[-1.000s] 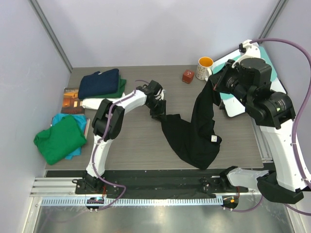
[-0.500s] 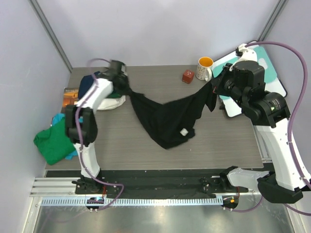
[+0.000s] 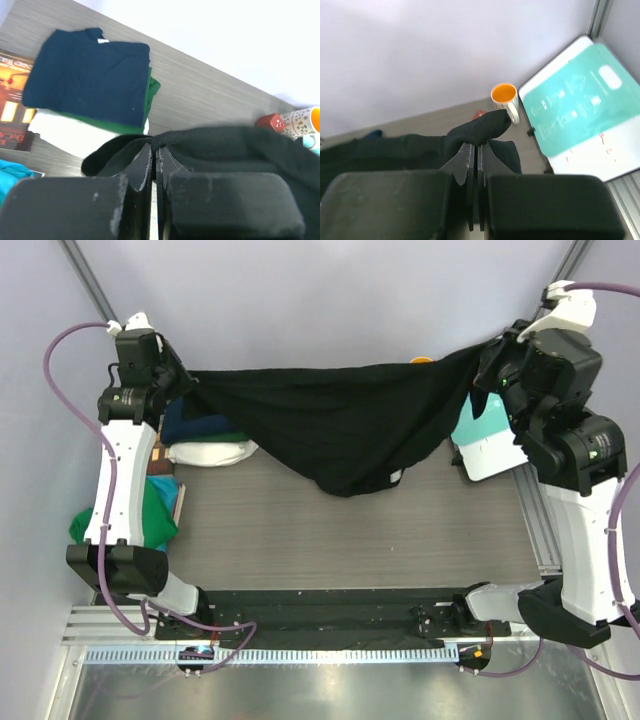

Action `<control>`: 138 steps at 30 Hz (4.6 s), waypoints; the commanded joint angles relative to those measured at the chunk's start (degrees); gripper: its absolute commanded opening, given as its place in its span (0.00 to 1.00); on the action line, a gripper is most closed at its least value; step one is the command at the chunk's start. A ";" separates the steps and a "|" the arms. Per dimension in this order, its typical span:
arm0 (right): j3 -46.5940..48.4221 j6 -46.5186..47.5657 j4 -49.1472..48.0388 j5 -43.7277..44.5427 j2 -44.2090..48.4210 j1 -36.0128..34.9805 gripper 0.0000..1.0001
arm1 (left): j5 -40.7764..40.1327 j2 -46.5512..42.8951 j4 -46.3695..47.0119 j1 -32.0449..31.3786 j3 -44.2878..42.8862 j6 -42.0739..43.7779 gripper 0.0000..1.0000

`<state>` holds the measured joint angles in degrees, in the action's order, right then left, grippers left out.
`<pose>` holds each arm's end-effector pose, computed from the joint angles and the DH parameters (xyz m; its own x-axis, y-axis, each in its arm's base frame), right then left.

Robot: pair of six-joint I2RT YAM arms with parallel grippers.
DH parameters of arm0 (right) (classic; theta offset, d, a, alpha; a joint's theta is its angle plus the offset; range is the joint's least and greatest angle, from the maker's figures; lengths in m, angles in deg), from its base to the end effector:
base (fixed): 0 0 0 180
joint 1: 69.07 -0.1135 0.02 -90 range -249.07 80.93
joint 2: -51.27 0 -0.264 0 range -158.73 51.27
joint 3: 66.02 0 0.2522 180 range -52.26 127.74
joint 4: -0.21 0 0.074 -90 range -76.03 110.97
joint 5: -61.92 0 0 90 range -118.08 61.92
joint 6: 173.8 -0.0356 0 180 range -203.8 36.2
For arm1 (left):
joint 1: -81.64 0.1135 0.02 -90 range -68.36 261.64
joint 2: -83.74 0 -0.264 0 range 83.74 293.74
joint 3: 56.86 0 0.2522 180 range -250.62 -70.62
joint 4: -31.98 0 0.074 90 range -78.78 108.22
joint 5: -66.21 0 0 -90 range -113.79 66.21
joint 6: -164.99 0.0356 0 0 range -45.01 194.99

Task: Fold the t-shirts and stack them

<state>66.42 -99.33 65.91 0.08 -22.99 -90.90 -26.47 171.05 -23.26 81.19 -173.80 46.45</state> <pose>0.1788 0.0535 0.5681 -0.0885 0.2188 -0.9717 0.1351 0.9692 0.2059 0.3256 -0.0009 0.4545 -0.3633 -0.4744 -0.8018 -0.2367 0.8794 -0.4131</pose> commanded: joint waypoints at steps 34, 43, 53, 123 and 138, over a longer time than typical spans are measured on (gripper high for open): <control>17.47 1.81 -27.16 -14.65 4.48 0.38 0.01 | -2.95 -29.04 5.70 -1.92 -1.24 -11.80 0.00; 7.28 3.84 -24.53 -12.52 -4.66 0.47 0.01 | -2.34 -13.67 -4.74 -1.84 3.50 -14.27 0.00; -10.28 -2.66 -13.97 -19.28 -11.44 3.54 0.01 | 4.45 6.81 -11.35 -3.59 15.54 -10.23 0.00; -38.08 -6.18 20.83 -39.06 -4.14 4.95 0.01 | -0.49 32.31 -6.51 -13.97 8.70 -8.91 0.60; -36.23 -6.44 20.39 -38.27 -5.63 5.04 0.01 | -1.19 33.72 -6.87 -15.20 10.53 -8.03 0.25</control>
<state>28.45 -105.58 87.25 -38.65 -28.50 -86.05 -27.21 206.39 -31.45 66.33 -165.12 37.95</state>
